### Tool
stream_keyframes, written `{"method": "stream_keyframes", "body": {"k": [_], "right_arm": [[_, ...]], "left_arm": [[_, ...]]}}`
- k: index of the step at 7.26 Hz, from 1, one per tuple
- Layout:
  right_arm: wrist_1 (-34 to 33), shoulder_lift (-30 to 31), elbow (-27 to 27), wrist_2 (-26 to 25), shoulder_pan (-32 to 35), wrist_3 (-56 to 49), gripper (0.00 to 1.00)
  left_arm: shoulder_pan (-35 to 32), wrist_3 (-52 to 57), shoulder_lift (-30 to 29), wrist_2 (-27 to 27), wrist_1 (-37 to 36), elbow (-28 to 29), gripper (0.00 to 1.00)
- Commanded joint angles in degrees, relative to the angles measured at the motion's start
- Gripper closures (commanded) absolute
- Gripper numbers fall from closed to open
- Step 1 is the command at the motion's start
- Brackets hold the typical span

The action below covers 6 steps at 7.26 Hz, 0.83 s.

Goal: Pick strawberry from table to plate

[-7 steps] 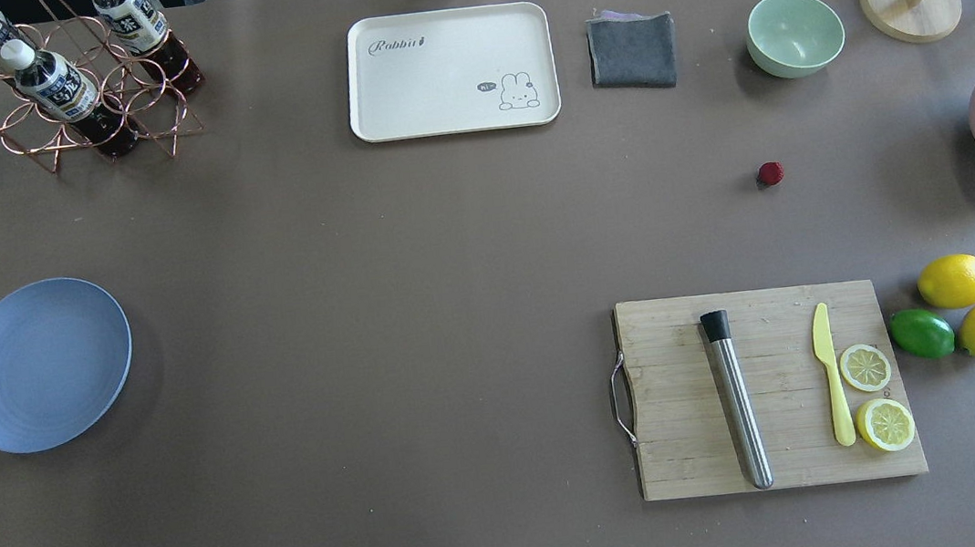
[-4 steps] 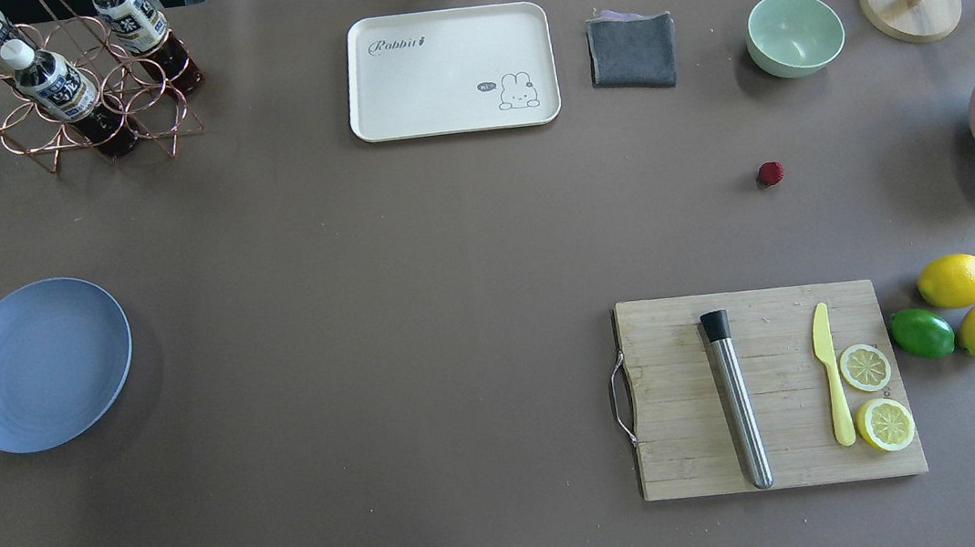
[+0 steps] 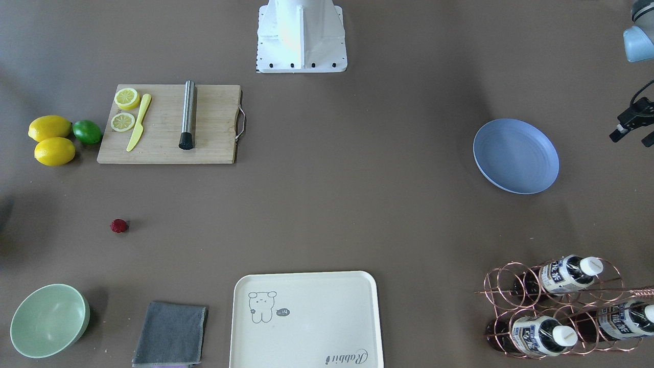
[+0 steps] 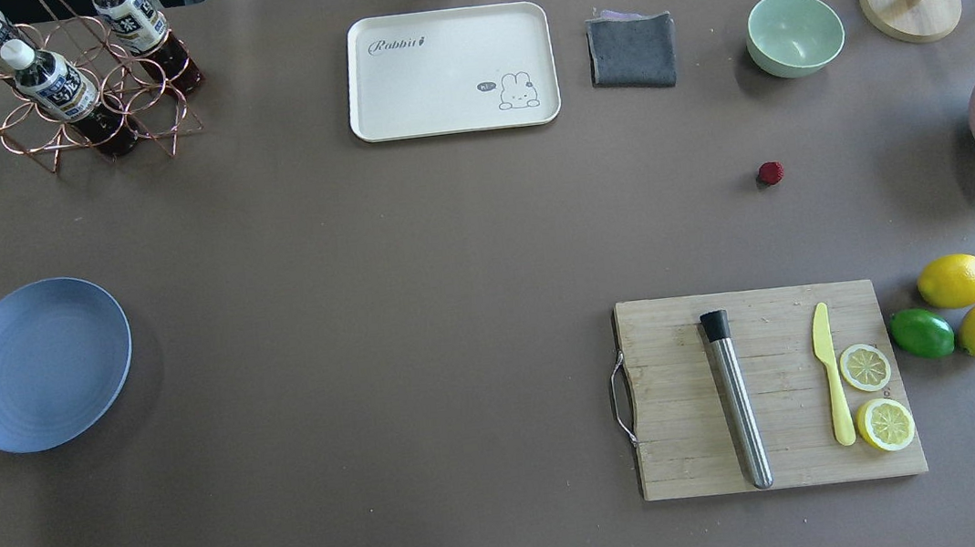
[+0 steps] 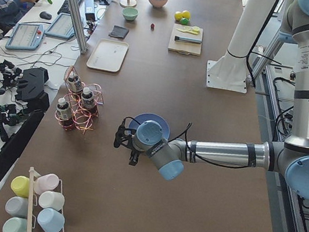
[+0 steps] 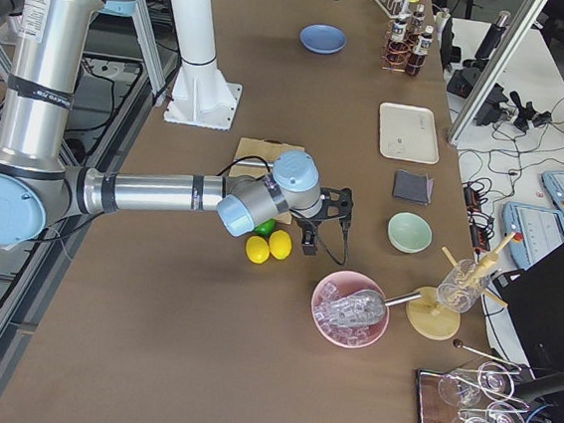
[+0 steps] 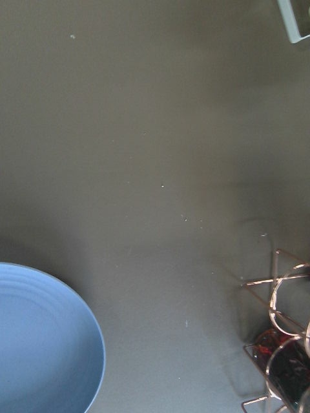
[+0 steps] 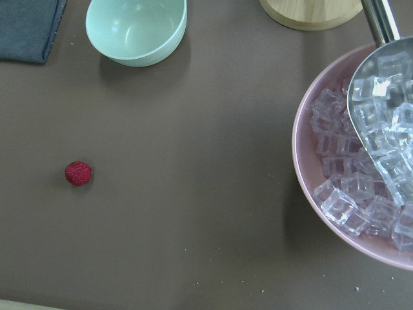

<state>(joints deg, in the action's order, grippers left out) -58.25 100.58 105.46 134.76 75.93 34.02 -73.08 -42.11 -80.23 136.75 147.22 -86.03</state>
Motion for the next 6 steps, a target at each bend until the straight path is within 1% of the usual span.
{"method": "stream_keyframes", "body": {"k": [1, 2, 4, 5, 6], "right_arm": [[3.5, 0.0, 0.0, -4.9, -5.5, 5.7, 0.03], [4.4, 0.0, 0.0, -5.0, -6.5, 6.1, 0.03], [4.4, 0.0, 0.1, -5.0, -6.6, 5.8, 0.02], [4.5, 0.1, 0.1, -5.0, -6.6, 5.7, 0.02], [4.4, 0.1, 0.0, -5.0, -6.6, 5.6, 0.02]], "left_arm": [[9.1, -9.8, 0.3, -7.3, 8.9, 3.0, 0.03], [11.4, -10.4, -0.1, -9.2, 11.2, 4.6, 0.03], [13.2, -10.5, -0.6, -9.4, 11.9, 5.3, 0.07], [13.6, -10.7, -1.1, -9.3, 12.6, 5.4, 0.11], [13.6, -12.0, -2.0, -9.2, 13.0, 5.3, 0.17]]}}
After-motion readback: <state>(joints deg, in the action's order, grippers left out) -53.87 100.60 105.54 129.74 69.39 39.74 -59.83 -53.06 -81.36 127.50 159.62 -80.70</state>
